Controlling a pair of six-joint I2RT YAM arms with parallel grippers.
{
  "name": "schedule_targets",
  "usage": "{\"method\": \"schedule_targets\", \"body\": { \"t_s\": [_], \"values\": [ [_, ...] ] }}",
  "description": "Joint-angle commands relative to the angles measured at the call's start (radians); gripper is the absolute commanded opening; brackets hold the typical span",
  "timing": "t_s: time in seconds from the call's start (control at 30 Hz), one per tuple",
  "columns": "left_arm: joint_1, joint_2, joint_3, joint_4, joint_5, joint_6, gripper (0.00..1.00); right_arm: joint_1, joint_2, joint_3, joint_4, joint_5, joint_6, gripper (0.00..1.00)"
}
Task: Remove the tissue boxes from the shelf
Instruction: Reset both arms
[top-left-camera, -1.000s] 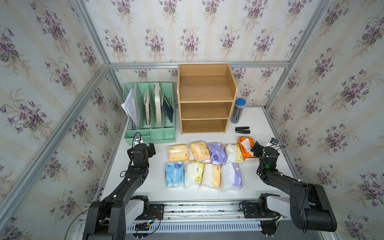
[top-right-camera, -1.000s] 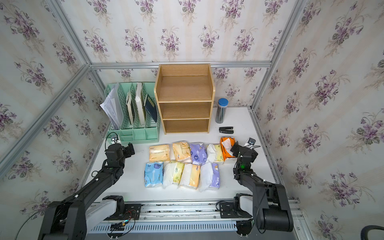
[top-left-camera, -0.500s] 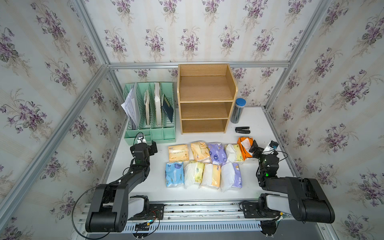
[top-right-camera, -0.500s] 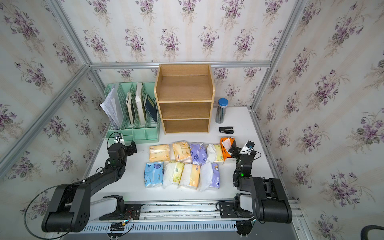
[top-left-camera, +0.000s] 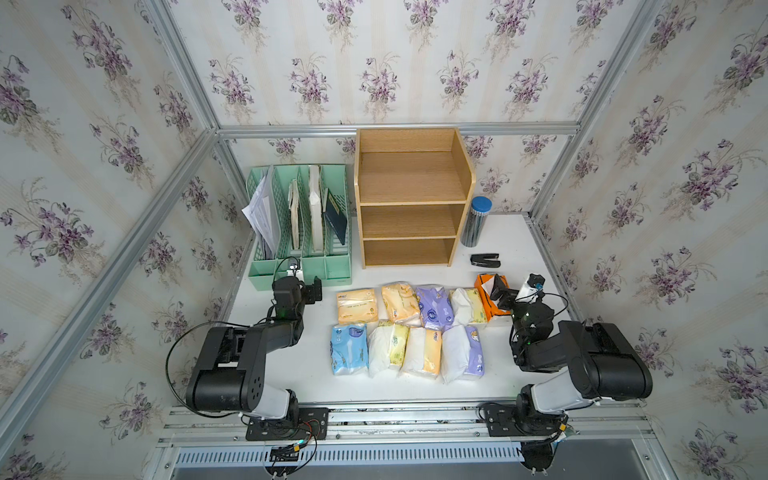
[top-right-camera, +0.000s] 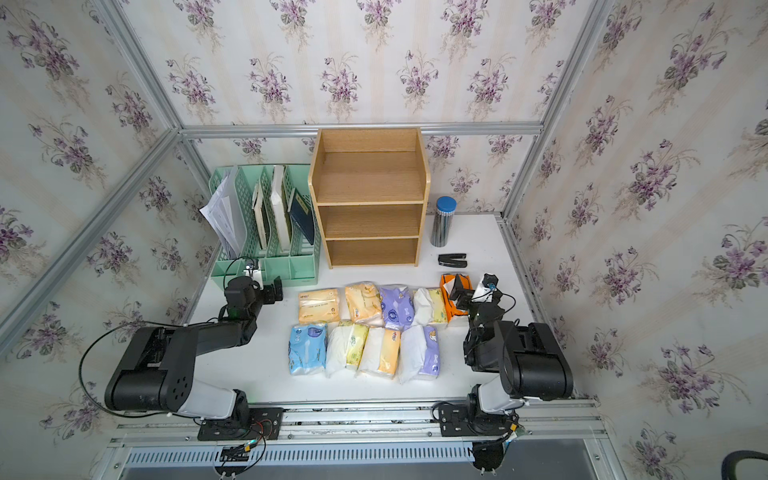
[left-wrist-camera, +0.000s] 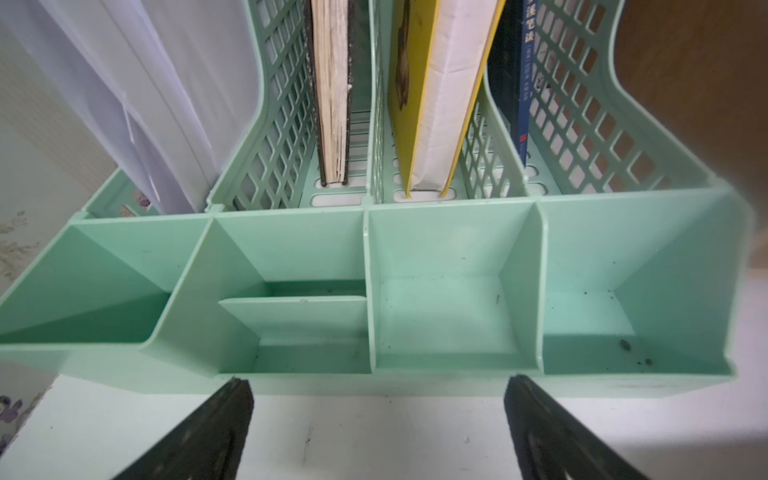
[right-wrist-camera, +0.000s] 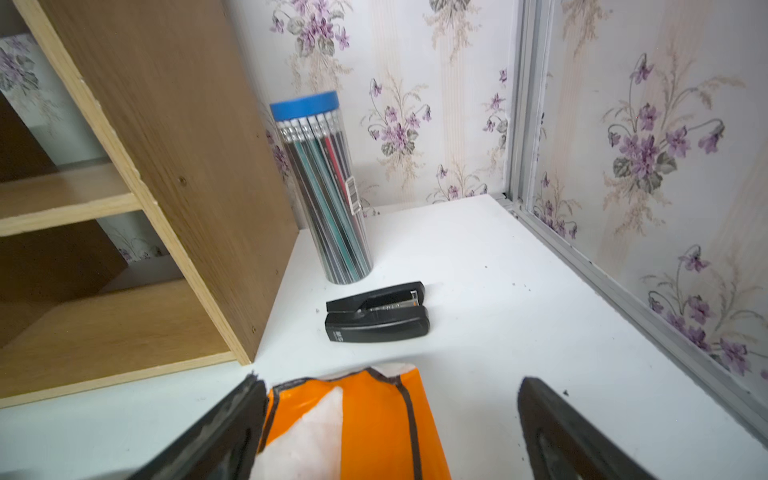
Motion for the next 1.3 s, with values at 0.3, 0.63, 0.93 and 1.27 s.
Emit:
{"method": "schedule_targets", "body": {
  "t_s": [0.3,0.63,0.93,1.27],
  "values": [
    [-0.012,0.004,0.013,-0.005,-0.001,0.025,0.99,0.021,0.0,0.071,-0.09,-0.05,-0.055,1.0],
    [-0.018,0.006,0.014,-0.006,-0.012,0.029,0.99,0.035,-0.001,0.089,-0.141,-0.049,-0.071,1.0],
    [-0.024,0.01,0.023,-0.014,-0.017,0.035,0.99,0.04,0.0,0.095,-0.149,-0.044,-0.075,1.0],
    [-0.026,0.01,0.023,-0.016,-0.017,0.037,0.99,0.041,0.0,0.097,-0.153,-0.04,-0.077,1.0]
  ]
}}
